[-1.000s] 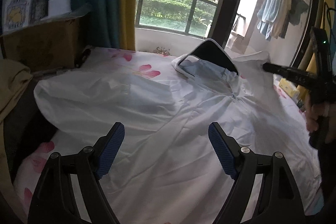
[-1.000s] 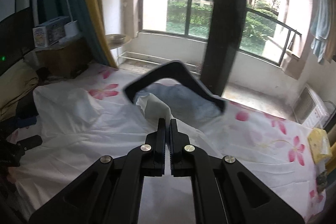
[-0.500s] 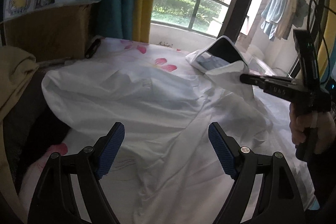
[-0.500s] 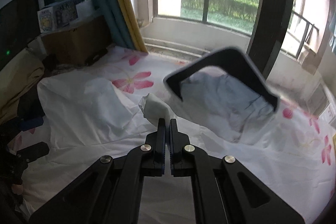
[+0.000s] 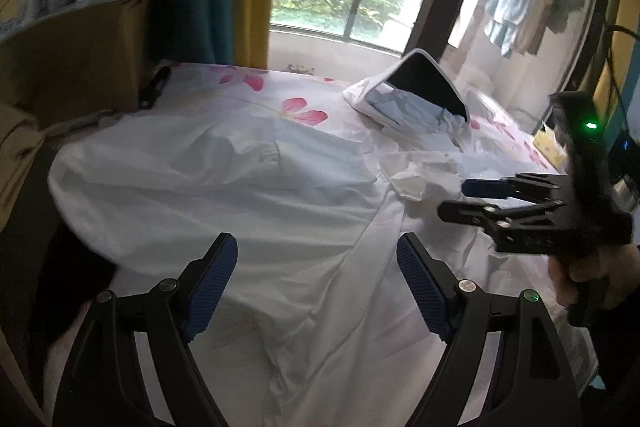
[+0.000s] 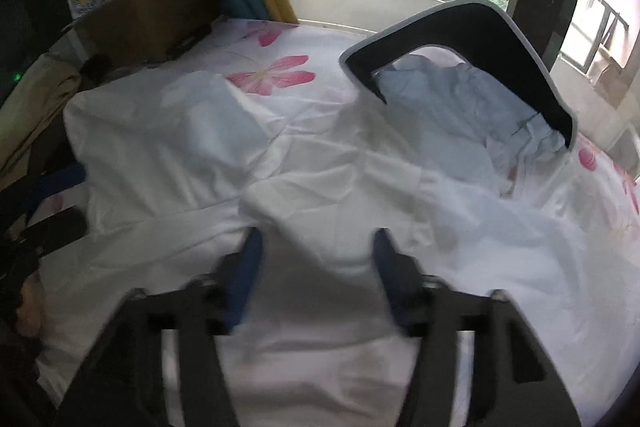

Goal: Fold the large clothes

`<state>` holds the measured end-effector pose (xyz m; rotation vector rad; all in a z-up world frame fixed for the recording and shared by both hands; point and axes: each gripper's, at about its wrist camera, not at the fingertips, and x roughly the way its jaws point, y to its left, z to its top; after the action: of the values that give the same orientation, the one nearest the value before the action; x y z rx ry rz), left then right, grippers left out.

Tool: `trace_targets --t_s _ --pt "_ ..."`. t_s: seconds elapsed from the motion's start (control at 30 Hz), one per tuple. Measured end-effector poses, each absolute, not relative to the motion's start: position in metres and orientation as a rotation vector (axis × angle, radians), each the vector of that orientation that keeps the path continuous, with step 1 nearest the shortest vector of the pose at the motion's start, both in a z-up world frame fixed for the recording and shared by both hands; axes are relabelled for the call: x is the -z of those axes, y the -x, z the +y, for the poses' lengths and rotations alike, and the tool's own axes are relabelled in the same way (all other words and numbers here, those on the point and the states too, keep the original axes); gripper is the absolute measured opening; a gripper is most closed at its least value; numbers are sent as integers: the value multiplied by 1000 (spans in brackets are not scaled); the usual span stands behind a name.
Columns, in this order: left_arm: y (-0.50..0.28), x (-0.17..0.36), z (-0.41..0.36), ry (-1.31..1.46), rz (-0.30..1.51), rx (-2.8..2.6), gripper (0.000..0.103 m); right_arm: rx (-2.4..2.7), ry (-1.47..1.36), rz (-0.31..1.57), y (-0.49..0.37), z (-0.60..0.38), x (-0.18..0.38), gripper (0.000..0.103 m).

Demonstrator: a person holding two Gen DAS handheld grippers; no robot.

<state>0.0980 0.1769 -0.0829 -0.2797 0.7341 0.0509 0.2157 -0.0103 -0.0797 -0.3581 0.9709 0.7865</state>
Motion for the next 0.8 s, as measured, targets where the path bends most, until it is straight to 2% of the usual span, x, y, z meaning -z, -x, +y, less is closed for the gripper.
trace_targets --t_s 0.43,0.8 --pt "-174 77 167 80 812 62 85 -636 215 920 -201 -92 49 60" --pt "-231 117 162 -25 926 118 81 -490 150 904 -210 -152 39 60"
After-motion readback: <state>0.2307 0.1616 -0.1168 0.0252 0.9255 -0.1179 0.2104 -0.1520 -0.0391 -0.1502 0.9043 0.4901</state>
